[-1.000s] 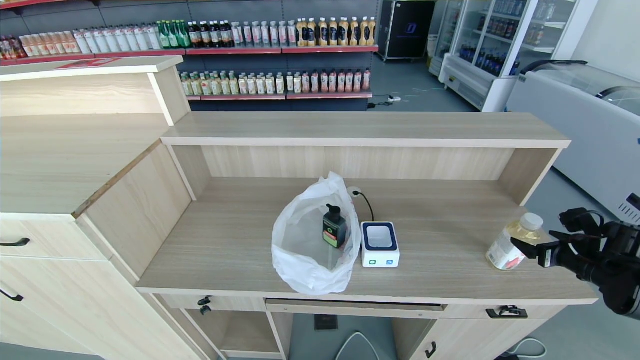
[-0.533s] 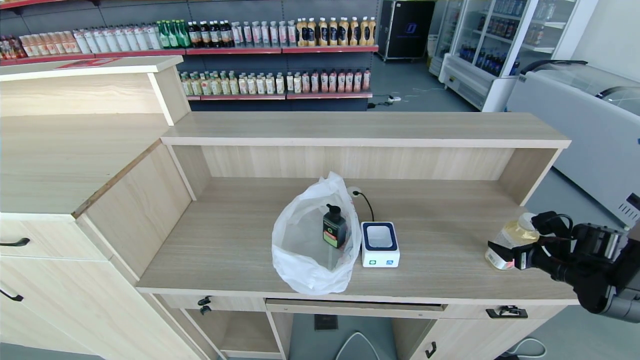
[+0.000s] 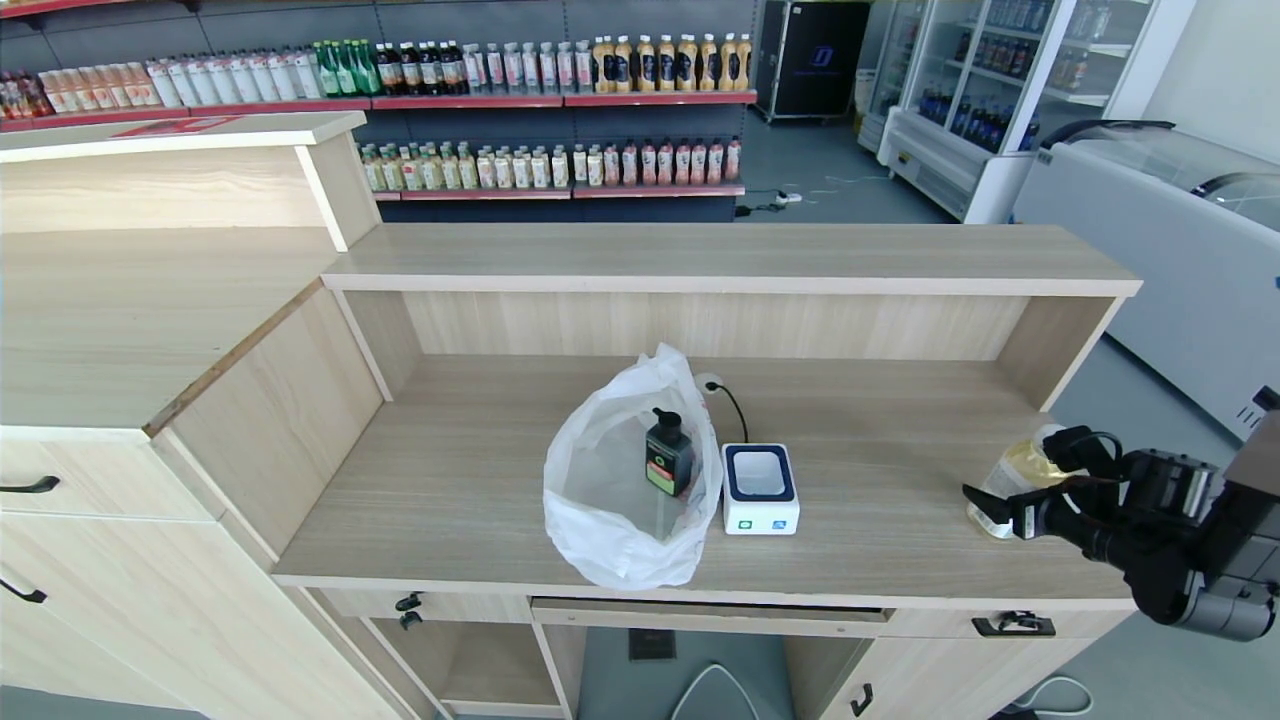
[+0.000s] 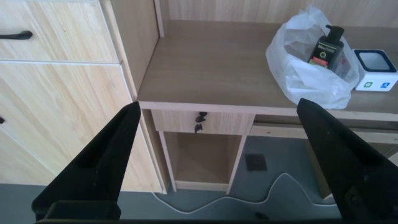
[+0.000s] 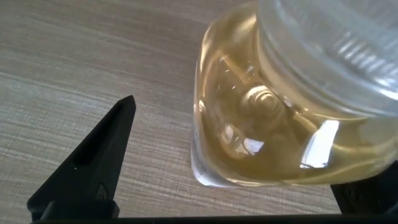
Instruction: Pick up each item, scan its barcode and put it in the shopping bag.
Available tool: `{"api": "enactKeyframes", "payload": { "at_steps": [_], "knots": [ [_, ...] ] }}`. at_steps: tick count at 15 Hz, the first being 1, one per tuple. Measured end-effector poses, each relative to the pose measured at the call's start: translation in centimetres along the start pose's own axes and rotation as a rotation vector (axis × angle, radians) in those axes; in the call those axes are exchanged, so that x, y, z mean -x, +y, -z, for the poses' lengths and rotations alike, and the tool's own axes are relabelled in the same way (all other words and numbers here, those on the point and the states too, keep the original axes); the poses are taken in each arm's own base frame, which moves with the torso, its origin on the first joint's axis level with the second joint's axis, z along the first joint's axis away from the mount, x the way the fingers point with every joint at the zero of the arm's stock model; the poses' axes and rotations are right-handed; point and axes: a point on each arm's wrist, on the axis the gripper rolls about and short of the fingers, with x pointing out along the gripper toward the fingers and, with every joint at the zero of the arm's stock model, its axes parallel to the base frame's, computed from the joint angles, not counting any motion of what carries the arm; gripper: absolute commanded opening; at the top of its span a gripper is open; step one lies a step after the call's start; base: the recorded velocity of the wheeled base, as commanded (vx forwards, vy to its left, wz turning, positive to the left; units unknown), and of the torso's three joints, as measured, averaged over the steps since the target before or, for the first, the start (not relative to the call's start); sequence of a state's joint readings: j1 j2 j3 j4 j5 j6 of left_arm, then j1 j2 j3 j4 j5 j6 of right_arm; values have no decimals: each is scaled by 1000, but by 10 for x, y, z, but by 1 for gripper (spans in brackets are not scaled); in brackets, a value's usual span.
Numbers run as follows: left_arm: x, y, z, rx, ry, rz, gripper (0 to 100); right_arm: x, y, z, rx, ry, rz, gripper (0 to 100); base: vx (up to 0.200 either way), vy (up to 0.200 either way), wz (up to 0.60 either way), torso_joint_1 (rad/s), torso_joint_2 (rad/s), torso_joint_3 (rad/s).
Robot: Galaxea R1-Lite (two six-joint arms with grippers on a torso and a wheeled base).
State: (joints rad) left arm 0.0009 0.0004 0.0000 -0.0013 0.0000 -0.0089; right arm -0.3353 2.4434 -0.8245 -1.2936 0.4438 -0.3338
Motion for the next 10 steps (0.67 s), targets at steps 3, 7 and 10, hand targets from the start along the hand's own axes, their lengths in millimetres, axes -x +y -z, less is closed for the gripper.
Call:
{"api": "enactKeyframes", "payload": {
  "at_steps": [3, 7, 10],
  "knots": [
    [0, 0, 0, -1, 0, 0, 100, -3, 0, 4, -2, 4, -1, 100, 0, 0, 0, 0, 0, 0],
    [0, 0, 0, -1, 0, 0, 100, -11, -1, 2, 7, -13, -4, 100, 0, 0, 0, 0, 0, 0],
    [0, 0, 0, -1, 0, -1, 100, -14, 0, 1, 12, -21, -8, 0, 0, 0, 0, 0, 0, 0]
  ]
}}
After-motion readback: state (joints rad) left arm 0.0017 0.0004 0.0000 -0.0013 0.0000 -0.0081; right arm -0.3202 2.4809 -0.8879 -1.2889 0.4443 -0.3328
